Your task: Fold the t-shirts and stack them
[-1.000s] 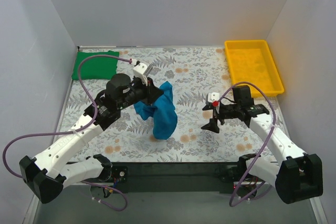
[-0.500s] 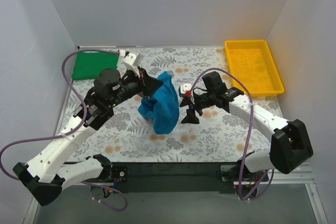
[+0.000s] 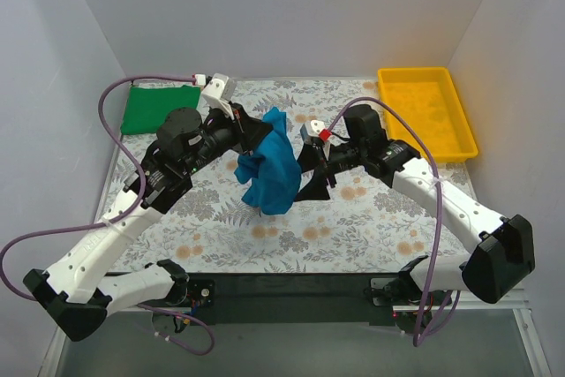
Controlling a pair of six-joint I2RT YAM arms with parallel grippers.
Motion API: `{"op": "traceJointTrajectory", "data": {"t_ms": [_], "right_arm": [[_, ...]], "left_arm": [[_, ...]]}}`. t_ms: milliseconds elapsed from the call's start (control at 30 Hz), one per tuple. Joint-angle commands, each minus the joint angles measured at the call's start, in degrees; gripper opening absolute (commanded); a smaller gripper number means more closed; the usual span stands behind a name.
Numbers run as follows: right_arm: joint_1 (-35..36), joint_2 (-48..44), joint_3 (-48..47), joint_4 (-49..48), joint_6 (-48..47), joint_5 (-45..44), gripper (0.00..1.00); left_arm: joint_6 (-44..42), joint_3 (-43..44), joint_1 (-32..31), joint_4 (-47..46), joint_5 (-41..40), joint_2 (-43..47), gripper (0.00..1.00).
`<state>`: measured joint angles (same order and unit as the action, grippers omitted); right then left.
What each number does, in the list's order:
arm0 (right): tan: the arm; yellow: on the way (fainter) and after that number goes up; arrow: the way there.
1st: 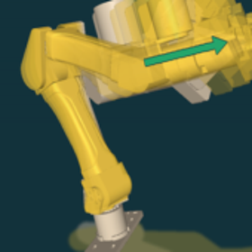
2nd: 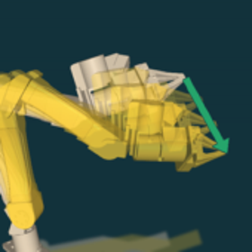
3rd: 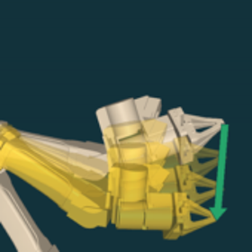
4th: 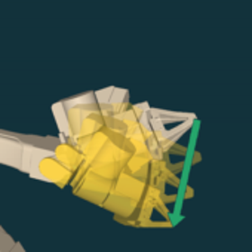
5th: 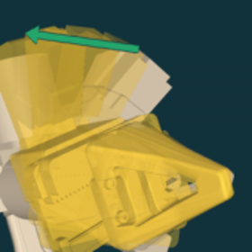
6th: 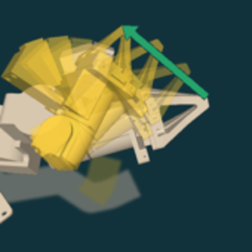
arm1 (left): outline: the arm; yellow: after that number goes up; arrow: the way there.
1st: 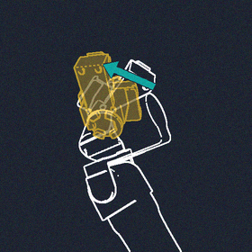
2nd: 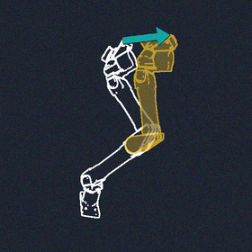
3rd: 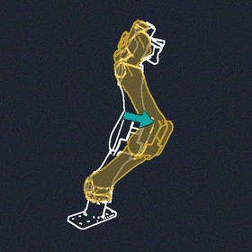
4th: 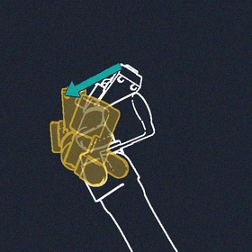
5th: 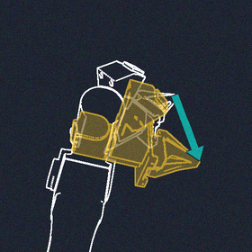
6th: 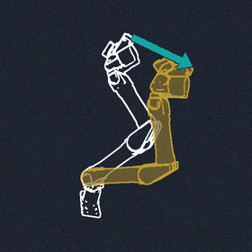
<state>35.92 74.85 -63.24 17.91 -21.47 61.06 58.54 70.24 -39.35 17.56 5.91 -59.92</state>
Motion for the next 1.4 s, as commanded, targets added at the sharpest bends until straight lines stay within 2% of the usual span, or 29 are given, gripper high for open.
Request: {"op": "traceJointTrajectory", "data": {"t_ms": [0,67,100,167,233,300,333,433,467,567,700,833,933,967,1000,1100,1133,1233,1367], "right_arm": [[0.2,0.0,-2.7,-2.6,5.8,2.7,0.67],[0.3,-0.6,-2.2,-2.5,5.4,1.0,0.51],[0.3,-1.6,-2.1,-2.1,5.2,0.1,0.27],[-0.7,-2.9,-3.2,-0.3,2.9,-3.0,0.02],[-3.5,-4.8,-7.6,5.2,0.0,-4.5,0.01],[-6.0,-6.3,-12.6,13.7,-7.3,-10.4,0.01],[-8.5,-6.7,-15.8,15.9,-9.8,-16.2,0.01],[-10.2,-8.5,-25.7,18.5,-14.5,-29.1,0.01],[-10.6,-8.3,-30.6,18.7,-15.4,-30.9,0.01],[-14.1,-6.5,-37.3,18.7,-13.9,-32.1,0.01],[-20.9,-3.9,-48.8,17.2,-9.0,-30.5,0.01],[-24.7,-4.9,-52.7,16.3,-5.3,-26.0,0.01],[-25.5,-6.2,-51.2,16.3,-3.8,-24.1,0.01],[-25.5,-6.6,-50.6,16.3,-3.8,-24.2,0.01],[-25.5,-7.1,-50.0,16.5,-4.0,-24.5,0.01],[-25.5,-7.9,-47.8,16.5,-4.7,-24.2,0.01],[-25.5,-8.1,-47.4,16.5,-4.7,-23.3,0.01],[-25.6,-7.8,-46.7,16.5,-4.5,-21.6,0.01],[-25.9,-7.0,-45.9,16.9,-5.0,-18.8,0.01]], "left_arm": [[0.3,2.4,-0.2,-2.0,-2.3,0.3,0.0],[0.2,2.4,-0.2,-2.0,-2.8,0.4,0.0],[-0.1,2.4,-0.2,-2.0,-3.0,0.5,0.0],[-0.5,2.1,-0.2,-1.8,-3.2,0.9,0.0],[-1.3,1.7,-0.2,-1.7,-2.8,1.5,0.0],[-2.4,1.0,-0.2,-1.8,-0.4,2.2,0.0],[-3.6,0.7,-0.2,-1.8,0.9,2.8,0.0],[-5.4,0.1,-0.2,-4.0,7.3,3.6,0.0],[-5.9,0.1,-0.2,-4.8,9.1,3.6,0.0],[-5.0,2.2,-0.2,-8.1,15.0,2.4,0.0],[1.5,6.4,-0.3,-13.1,21.9,-0.3,0.0],[7.7,8.7,-0.5,-16.7,26.2,-2.8,0.0],[10.9,8.2,-1.2,-17.2,27.7,-3.7,0.0],[11.3,6.7,-1.3,-17.2,25.6,-3.6,0.03],[11.4,5.8,-1.2,-16.5,23.5,-3.3,0.18],[9.4,0.8,-1.2,-12.2,15.7,-0.8,0.43],[8.5,-0.6,-1.2,-10.8,14.6,0.8,0.54],[5.5,-6.8,-1.2,-9.0,9.5,4.5,0.67],[-0.1,-12.4,-1.2,-8.6,7.9,7.6,0.71]]}}
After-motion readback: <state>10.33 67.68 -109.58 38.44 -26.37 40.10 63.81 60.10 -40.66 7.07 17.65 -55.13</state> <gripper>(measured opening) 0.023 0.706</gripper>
